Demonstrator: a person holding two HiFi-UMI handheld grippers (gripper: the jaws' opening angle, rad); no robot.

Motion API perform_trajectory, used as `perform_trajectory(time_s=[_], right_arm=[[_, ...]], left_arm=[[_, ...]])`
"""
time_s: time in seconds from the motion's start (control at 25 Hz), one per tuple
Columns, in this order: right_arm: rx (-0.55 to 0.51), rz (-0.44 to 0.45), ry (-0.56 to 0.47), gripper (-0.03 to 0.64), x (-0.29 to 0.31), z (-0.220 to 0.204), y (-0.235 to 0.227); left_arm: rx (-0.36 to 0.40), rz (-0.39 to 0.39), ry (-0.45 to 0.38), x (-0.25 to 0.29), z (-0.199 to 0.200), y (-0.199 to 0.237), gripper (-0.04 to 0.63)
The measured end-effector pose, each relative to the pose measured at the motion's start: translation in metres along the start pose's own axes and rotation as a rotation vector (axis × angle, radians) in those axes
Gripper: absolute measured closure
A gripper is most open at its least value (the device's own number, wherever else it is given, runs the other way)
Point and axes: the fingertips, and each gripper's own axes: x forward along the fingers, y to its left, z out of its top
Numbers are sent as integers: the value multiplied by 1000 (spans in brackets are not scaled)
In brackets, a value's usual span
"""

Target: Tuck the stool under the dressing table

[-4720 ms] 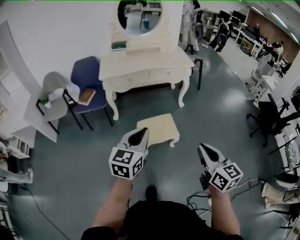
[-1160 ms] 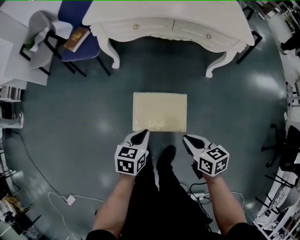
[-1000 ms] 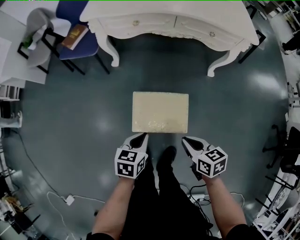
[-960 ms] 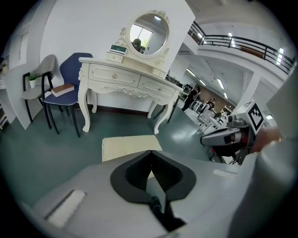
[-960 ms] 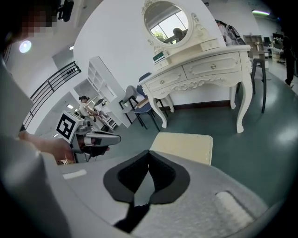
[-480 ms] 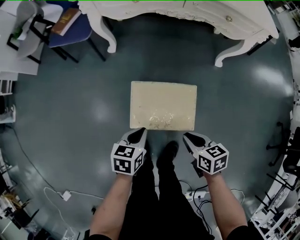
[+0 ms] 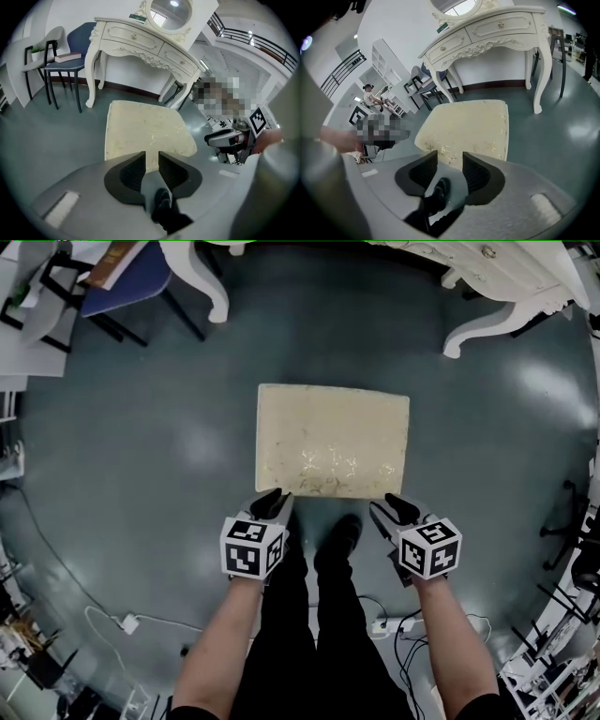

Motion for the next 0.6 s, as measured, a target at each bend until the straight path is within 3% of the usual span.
perform_trajectory(time_s=[0.28, 0.6], right_arm=[[11, -91, 7, 358, 17, -20, -37], [44, -158, 15, 247, 27, -34, -64]], left_arm=[[-16, 88, 43, 22, -21, 37, 311], [-42, 97, 82, 34, -33, 58, 211]])
